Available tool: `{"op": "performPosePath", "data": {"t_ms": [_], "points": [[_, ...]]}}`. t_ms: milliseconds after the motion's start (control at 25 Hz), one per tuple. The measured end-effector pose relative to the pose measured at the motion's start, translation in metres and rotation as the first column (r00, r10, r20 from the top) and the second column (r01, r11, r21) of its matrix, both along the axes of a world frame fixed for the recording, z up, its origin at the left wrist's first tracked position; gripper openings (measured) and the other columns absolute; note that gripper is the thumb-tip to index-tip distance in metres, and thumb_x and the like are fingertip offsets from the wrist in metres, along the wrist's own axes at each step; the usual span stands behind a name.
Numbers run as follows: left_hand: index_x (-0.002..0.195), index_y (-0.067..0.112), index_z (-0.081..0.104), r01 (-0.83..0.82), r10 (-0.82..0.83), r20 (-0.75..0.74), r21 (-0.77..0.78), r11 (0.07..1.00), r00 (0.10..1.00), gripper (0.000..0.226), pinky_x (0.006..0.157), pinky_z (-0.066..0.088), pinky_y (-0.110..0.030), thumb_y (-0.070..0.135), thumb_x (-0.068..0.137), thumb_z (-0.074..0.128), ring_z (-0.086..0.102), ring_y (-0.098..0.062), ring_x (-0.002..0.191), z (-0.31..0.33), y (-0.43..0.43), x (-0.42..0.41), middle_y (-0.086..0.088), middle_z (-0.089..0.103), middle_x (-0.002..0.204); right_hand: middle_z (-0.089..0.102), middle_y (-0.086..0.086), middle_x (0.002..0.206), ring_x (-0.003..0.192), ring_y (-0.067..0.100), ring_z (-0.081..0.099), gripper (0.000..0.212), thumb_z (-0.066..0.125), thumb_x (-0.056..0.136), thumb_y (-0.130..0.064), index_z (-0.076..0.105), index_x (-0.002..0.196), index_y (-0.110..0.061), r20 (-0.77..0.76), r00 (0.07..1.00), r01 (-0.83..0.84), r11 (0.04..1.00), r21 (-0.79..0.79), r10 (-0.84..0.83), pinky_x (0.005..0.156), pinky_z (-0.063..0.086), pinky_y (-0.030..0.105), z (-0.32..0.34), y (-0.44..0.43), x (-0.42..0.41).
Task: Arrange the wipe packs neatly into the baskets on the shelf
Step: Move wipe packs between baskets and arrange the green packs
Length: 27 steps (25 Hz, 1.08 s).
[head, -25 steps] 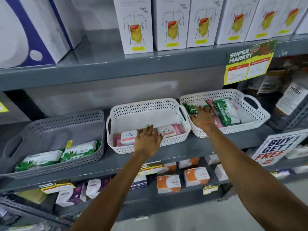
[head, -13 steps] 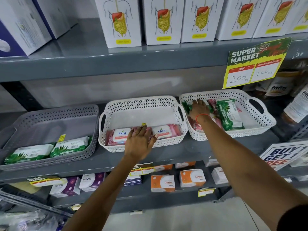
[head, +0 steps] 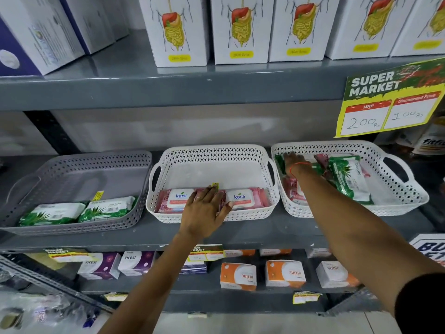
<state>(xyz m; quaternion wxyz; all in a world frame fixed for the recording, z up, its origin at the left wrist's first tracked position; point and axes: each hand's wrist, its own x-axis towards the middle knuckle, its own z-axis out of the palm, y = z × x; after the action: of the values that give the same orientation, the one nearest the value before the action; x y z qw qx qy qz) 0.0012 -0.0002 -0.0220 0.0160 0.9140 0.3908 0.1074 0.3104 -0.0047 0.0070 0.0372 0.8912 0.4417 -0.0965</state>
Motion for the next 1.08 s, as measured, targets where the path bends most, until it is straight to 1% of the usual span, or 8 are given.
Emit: {"op": "performPosePath", "data": {"t_ms": [200,480,560,720,800,920,1000,1080], "points": [[0.137,0.022,0.045,-0.008,0.008,0.019,0.018,1.000,1.000,0.100,0.117,0.018,-0.039,0.073,0.076,-0.016,0.027,-0.018,0.141,0.003,-0.002,0.001,-0.002,0.040,0.149,0.033,0.013,0.152,0.143,0.031,0.025,0.052,0.050,0.092,-0.005,0.037,0.143,-0.007,0.117,0.993,-0.030,0.999,-0.031,0.034,0.115,0.032,0.046,0.002,0.000,0.009],[0.132,0.022,0.049,-0.016,0.016,0.037,0.016,1.000,0.999,0.082,0.115,0.016,-0.038,0.067,0.083,0.001,0.027,-0.018,0.141,0.000,0.001,0.002,-0.003,0.042,0.148,0.030,0.015,0.155,0.144,0.031,0.027,0.053,0.039,0.096,-0.005,0.029,0.147,-0.009,0.038,0.999,-0.017,0.999,-0.030,0.019,0.118,0.025,0.051,0.004,-0.003,0.011],[0.131,0.022,0.050,-0.016,0.015,0.047,0.012,1.000,0.999,0.082,0.115,0.017,-0.039,0.067,0.083,0.002,0.028,-0.019,0.141,0.000,0.000,0.002,-0.005,0.043,0.147,0.033,0.018,0.151,0.142,0.034,0.028,0.052,0.040,0.094,-0.003,0.030,0.145,-0.007,0.107,0.994,0.003,0.999,0.049,-0.008,0.118,0.020,0.055,0.005,-0.007,0.003],[0.122,0.014,0.058,-0.016,0.013,0.078,0.039,0.999,0.997,0.072,0.111,0.027,-0.040,0.062,0.088,0.016,0.041,-0.024,0.133,0.003,-0.003,0.002,-0.009,0.055,0.137,0.031,0.025,0.150,0.140,0.041,0.026,0.051,0.038,0.096,-0.004,0.027,0.146,-0.002,0.164,0.973,0.091,0.922,0.376,-0.163,0.118,0.013,0.061,0.012,-0.014,-0.024],[0.111,0.010,0.065,-0.008,0.000,0.154,0.051,0.999,0.988,0.057,0.105,0.035,-0.039,0.049,0.092,0.028,0.055,-0.027,0.119,0.006,-0.006,-0.003,-0.010,0.067,0.120,0.031,0.029,0.148,0.137,0.044,0.028,0.060,0.051,0.091,-0.015,0.028,0.145,-0.001,0.167,0.962,0.112,0.869,0.481,-0.216,0.113,0.013,0.066,0.020,-0.017,-0.043],[0.098,0.006,0.070,0.000,-0.026,0.233,0.111,0.994,0.972,0.048,0.102,0.041,-0.041,0.034,0.091,0.031,0.065,-0.029,0.100,0.005,-0.008,-0.021,-0.012,0.073,0.102,0.046,0.032,0.132,0.125,0.044,0.040,0.067,0.060,0.081,-0.039,0.044,0.132,0.001,0.170,0.951,0.095,0.770,0.631,-0.257,0.108,0.024,0.064,0.033,-0.016,-0.079],[0.102,0.005,0.069,-0.044,0.011,0.216,0.147,0.988,0.976,0.045,0.106,0.036,-0.045,0.030,0.091,0.033,0.063,-0.028,0.108,0.001,-0.002,-0.043,-0.014,0.070,0.111,0.050,0.030,0.125,0.121,0.041,0.043,0.067,0.061,0.076,-0.046,0.050,0.125,-0.002,0.140,0.966,0.075,0.752,0.655,-0.219,0.105,0.032,0.057,0.040,-0.005,-0.113],[0.118,0.005,0.063,-0.117,0.087,0.174,0.171,0.978,0.981,0.048,0.113,0.023,-0.044,0.032,0.093,0.031,0.054,-0.029,0.122,-0.001,0.010,-0.073,-0.015,0.060,0.130,0.049,0.027,0.126,0.122,0.040,0.041,0.070,0.061,0.074,-0.051,0.050,0.126,-0.004,0.086,0.986,0.051,0.761,0.646,-0.139,0.102,0.035,0.052,0.046,0.012,-0.153]]}}
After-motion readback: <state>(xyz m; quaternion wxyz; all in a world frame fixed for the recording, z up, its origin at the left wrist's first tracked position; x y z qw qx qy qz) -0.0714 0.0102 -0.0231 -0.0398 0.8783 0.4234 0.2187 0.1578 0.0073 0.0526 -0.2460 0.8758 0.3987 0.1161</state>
